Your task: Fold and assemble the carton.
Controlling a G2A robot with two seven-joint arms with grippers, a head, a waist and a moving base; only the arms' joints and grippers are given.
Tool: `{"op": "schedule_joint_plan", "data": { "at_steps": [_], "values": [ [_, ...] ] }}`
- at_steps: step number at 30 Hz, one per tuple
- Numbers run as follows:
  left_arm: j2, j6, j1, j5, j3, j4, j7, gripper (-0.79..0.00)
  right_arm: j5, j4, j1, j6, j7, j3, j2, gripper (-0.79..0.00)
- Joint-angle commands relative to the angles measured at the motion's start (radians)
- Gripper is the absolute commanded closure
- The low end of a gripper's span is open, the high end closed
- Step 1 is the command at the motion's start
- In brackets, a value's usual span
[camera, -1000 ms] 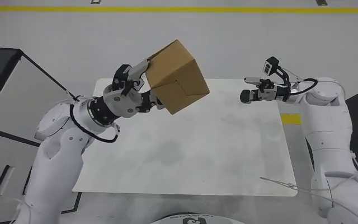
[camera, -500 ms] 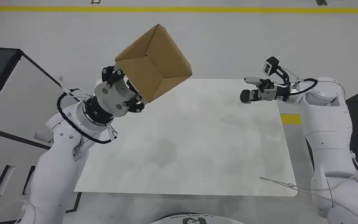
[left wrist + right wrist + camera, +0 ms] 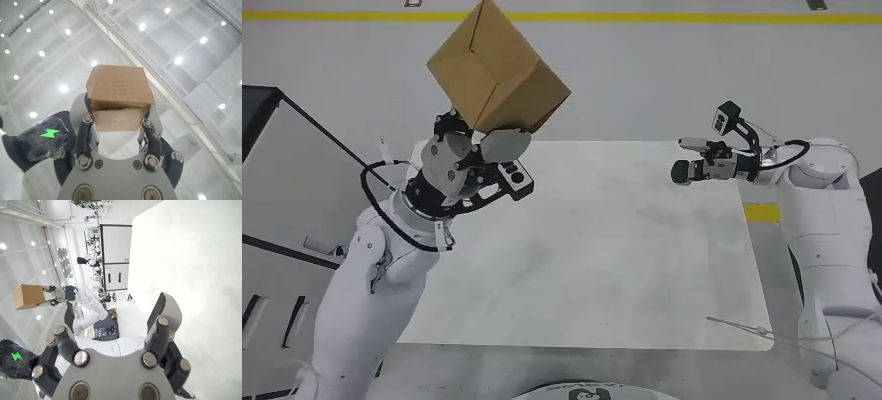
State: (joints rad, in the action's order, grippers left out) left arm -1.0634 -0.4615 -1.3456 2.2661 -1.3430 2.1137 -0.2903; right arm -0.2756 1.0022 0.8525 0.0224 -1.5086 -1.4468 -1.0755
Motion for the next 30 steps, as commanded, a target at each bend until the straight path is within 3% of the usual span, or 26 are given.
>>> {"op": "schedule_joint_plan", "data": {
  "at_steps": [1,15,30],
  "values": [
    [-0.003,0.001,0.004,0.024,0.004,0.004,0.007,0.0,0.0,0.0,0.0,0.0,0.0,0.0,0.0,-0.785],
    [-0.019,0.01,-0.011,0.044,-0.017,0.025,-0.008,0.0,0.0,0.0,0.0,0.0,0.0,0.0,0.0,-0.785],
    [-0.016,0.023,0.005,-0.53,-0.105,0.033,-0.149,0.0,0.0,0.0,0.0,0.0,0.0,0.0,0.0,-0.785]
  ]
}}
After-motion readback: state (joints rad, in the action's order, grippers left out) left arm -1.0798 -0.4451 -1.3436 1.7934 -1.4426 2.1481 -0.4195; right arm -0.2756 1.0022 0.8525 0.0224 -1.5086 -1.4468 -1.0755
